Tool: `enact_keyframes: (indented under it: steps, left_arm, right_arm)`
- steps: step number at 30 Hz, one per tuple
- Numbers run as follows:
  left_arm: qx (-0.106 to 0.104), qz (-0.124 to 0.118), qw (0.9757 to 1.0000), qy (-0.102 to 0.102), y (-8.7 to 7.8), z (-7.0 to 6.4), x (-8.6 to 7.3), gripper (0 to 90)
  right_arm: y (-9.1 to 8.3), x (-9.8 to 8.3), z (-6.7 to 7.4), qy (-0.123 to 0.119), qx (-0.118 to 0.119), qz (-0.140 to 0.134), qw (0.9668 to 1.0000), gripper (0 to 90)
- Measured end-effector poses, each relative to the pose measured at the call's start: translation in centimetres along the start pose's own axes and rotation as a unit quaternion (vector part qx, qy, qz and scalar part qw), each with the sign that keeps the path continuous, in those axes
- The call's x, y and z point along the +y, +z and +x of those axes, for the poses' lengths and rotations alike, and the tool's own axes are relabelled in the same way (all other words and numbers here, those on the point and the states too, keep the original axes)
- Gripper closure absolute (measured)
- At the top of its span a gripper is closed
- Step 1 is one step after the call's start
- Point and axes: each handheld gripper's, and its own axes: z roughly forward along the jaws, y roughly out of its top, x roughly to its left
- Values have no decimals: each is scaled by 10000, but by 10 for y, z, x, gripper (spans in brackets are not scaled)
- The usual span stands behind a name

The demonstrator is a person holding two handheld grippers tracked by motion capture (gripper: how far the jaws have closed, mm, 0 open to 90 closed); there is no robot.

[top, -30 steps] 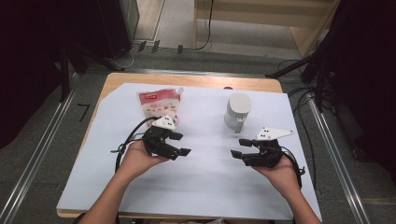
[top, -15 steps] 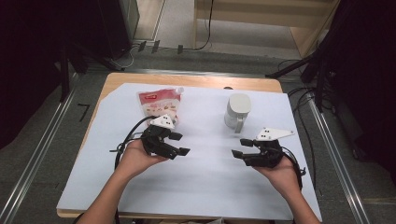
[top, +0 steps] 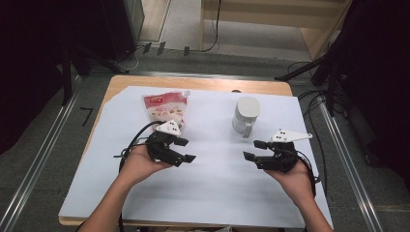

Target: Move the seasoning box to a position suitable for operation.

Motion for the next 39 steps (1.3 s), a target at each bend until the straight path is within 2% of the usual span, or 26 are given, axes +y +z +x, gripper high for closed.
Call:
enact_keyframes:
  steps: [2,6,12,15,18,19,20,21,26,28,31,38,39]
  left_arm:
    - [-28,15,10000,16,0,1,1,345]
    - [-45,-30,10000,15,-1,1,0,345]
    - [-77,-9,9999,-102,-1,3,0,345]
    - [-63,17,10000,-31,-1,2,0,343]
    - [-69,23,10000,-50,0,2,-1,343]
    - [-80,58,10000,2,0,2,-1,343]
    - [-80,58,10000,2,0,2,-1,343]
    - [-72,99,9999,27,0,2,-1,343]
    - [-125,113,9999,8,1,2,-2,344]
    - [-127,117,9999,15,1,2,-3,345]
    - [-123,119,9999,21,0,3,-3,344]
    - [-111,102,9999,22,-1,3,-3,344]
    - [-112,70,9999,15,-1,3,-3,344]
  right_arm:
    - [-2,4,-1,-39,-87,-20,10000,374]
    - [-2,12,-4,36,-200,-20,9998,336]
    - [0,27,-8,72,-340,11,9994,361]
    - [1,33,-11,131,-411,-11,9991,343]
    - [4,39,-14,231,-586,-25,9980,326]
    - [4,42,-16,261,-676,-30,9974,325]
    - [4,42,-16,261,-676,-30,9974,325]
    - [6,45,-19,322,-790,-56,9963,316]
    - [12,51,-26,551,-992,-109,9935,267]
    - [16,53,-29,579,-1006,-56,9932,295]
    - [21,55,-32,629,-1083,-47,9921,292]
    - [32,60,-40,862,-1301,-178,9876,217]
    - [35,62,-41,918,-1387,-222,9858,191]
